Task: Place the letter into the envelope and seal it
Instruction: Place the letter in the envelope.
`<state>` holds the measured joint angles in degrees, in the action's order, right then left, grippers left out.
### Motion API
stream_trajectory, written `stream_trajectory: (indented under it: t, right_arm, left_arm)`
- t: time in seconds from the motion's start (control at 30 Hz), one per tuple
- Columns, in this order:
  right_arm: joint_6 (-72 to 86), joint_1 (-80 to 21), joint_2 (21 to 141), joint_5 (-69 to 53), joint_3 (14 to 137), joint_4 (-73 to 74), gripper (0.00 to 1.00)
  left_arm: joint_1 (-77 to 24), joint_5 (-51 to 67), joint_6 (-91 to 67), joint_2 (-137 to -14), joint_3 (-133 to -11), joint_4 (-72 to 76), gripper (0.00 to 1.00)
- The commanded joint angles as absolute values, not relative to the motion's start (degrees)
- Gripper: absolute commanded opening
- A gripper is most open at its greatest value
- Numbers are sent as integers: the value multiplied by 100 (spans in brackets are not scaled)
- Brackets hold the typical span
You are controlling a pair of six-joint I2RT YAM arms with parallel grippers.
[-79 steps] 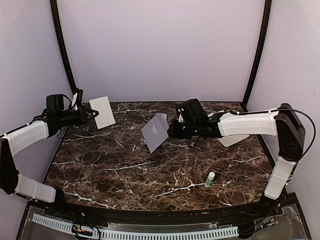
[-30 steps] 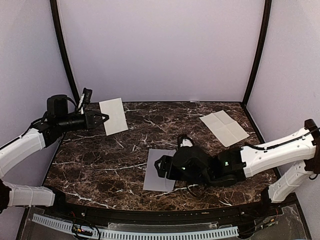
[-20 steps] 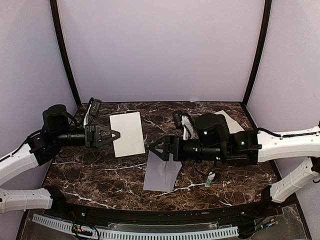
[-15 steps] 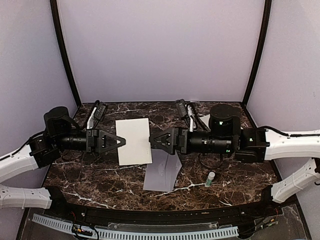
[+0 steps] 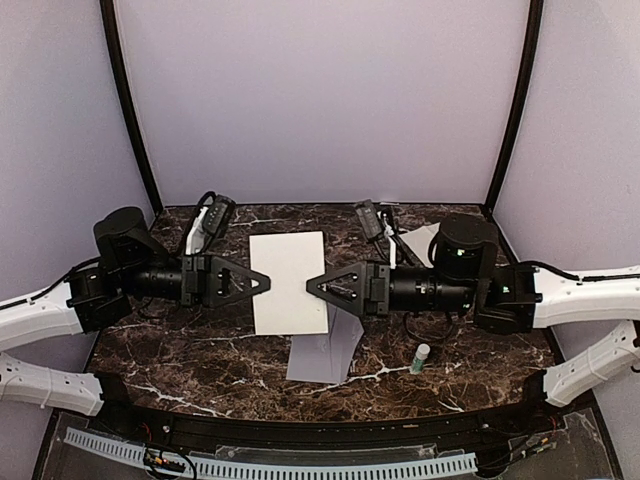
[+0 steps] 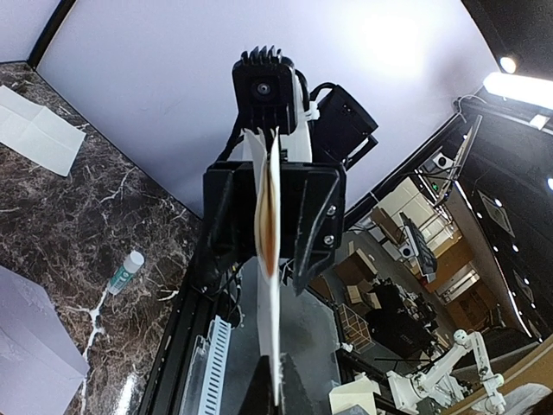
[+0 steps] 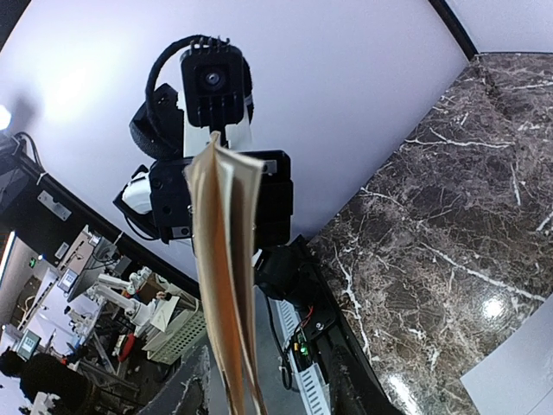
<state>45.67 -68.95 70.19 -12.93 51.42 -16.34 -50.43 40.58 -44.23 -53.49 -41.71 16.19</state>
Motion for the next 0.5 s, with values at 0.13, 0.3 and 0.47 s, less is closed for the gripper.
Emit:
stream_trajectory:
  t: [0.13,0.3,0.47]
  right_arm:
    - [4841,-6882,6989,-1702,4983,-2462,27]
    - [4929,-6880,6999,-1743,5001,-2644,23]
    - [4937,-6877,7109,-1742,5140,-2539,9]
  left_arm:
    - [-5102,3935,-4407,-5492,-4437,1862,0]
    - [-5114,3928,-4387,-5524,-4418,1785,0]
    - [-5124,3925,-4406,-5525,-4435,1795,0]
